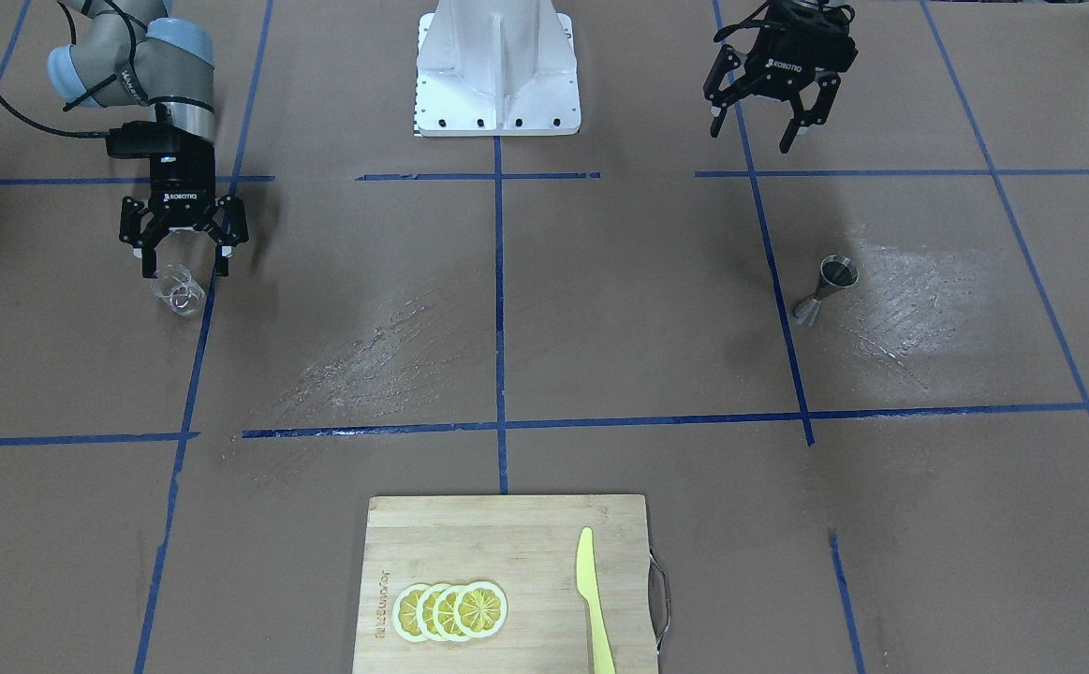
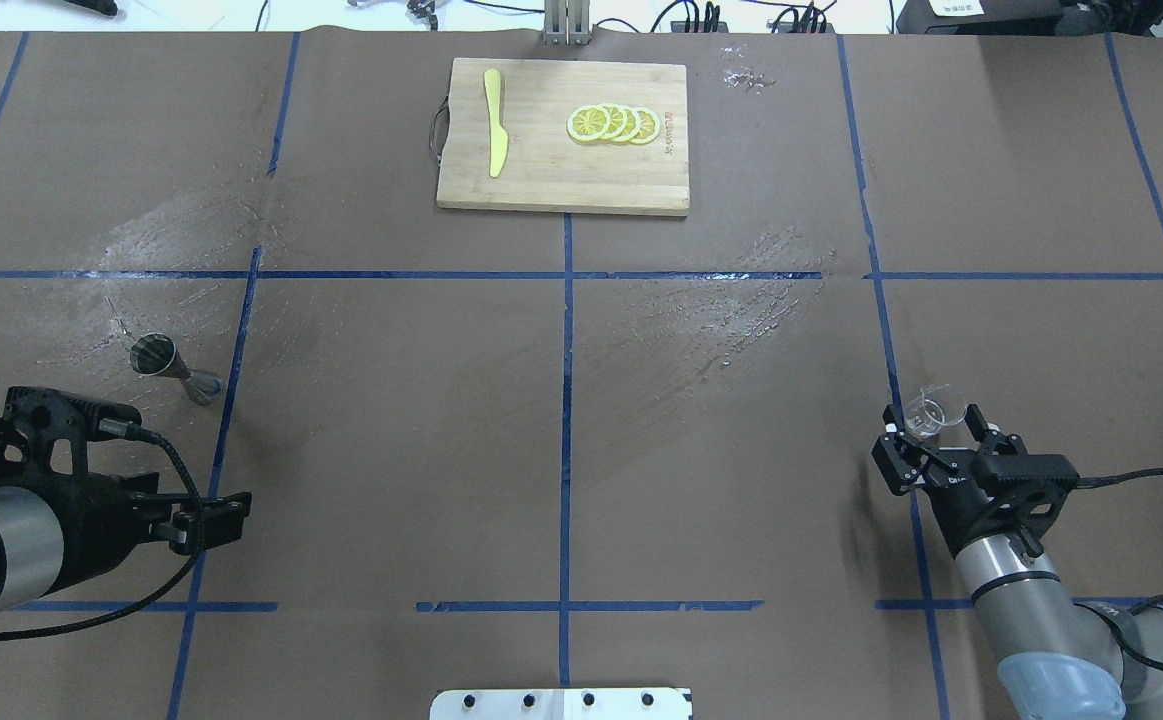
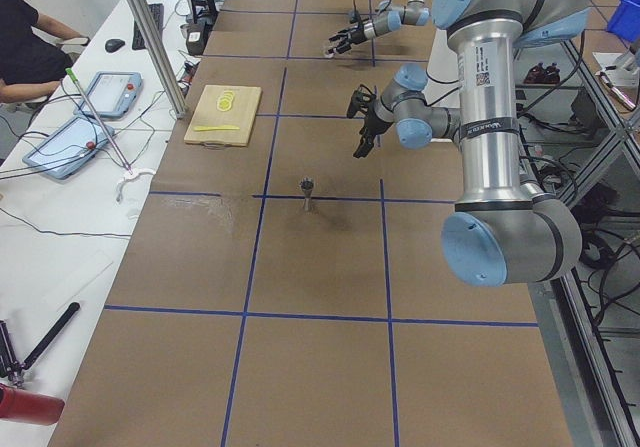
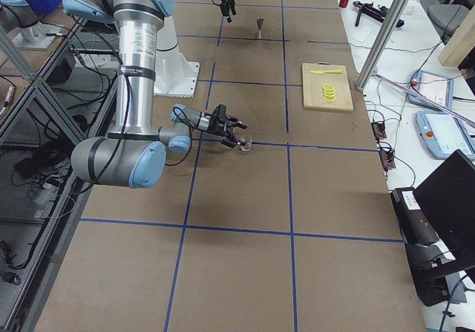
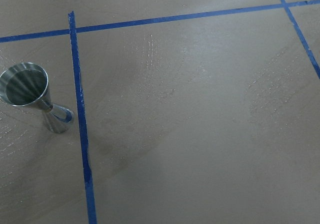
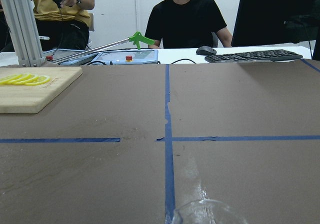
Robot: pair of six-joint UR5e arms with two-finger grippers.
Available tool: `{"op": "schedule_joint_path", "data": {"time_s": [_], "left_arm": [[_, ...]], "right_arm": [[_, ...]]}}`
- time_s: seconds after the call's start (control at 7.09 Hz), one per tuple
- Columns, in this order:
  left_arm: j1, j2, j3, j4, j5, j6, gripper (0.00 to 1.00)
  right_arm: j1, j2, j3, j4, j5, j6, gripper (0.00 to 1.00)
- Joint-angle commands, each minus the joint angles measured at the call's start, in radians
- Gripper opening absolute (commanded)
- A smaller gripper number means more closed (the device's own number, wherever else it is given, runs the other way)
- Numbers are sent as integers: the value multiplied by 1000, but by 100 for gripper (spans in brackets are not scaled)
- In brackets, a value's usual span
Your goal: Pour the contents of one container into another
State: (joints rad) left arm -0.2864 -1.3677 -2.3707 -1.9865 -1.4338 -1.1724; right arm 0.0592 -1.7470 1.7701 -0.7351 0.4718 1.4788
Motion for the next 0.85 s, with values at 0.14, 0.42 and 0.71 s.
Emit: {"op": "schedule_joint_path", "data": {"time_s": [0.14, 0.42, 0.71], "left_arm": [[-17, -27, 4, 2, -42, 13, 100], [-25, -27, 1, 2, -43, 31, 100], [-57, -28, 2, 2, -66, 72, 100]], "right_arm": [[-136, -147, 120, -1, 2, 3, 100], [-165, -243, 196, -1, 141, 3, 100], [-161, -375, 345, -15, 317, 2, 100]]}}
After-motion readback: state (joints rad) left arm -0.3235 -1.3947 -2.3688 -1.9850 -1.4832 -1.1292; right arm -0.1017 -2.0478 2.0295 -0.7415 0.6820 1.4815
